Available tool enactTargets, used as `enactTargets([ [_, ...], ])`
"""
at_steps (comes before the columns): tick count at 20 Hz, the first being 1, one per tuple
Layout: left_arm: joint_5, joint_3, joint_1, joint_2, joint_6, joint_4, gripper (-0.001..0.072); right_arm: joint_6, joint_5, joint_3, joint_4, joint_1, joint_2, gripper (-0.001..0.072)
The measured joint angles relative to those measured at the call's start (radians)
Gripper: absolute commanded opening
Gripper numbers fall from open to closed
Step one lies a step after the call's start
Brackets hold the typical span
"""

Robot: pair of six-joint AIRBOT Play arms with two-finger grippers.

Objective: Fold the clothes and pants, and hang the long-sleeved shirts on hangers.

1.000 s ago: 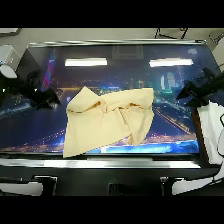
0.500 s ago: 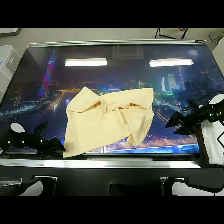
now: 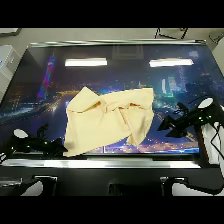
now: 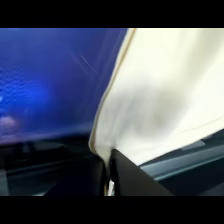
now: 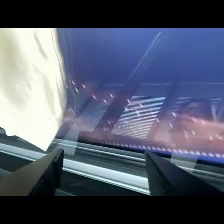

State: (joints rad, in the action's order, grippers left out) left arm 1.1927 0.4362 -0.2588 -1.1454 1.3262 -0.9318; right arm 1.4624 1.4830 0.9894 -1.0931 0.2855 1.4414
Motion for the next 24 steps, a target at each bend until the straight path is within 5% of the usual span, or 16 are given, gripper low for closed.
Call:
enactTargets([
  [8,0.021,0.040,0.009,0.006,-0.007,0.015,0.0024,0.003,-0.214,-0.160,0.156,-0.215,0.004,0.0559],
  [9,0.023,0.049,0.009,0.006,-0.008,0.016,0.0024,0.004,-0.227,-0.166,0.173,-0.233,0.009,0.0454],
  [11,0.032,0.066,0.009,0.007,-0.009,0.016,0.0024,0.016,-0.270,-0.175,0.181,-0.269,0.021,0.0037],
  [17,0.065,0.251,0.009,0.051,-0.009,0.014,0.0023,0.038,-0.279,-0.038,0.100,-0.313,-0.047,0.0032],
  [24,0.005,1.169,-0.028,0.165,0.045,0.012,0.0023,0.076,-0.326,0.742,-0.409,-0.319,-0.320,0.0032],
])
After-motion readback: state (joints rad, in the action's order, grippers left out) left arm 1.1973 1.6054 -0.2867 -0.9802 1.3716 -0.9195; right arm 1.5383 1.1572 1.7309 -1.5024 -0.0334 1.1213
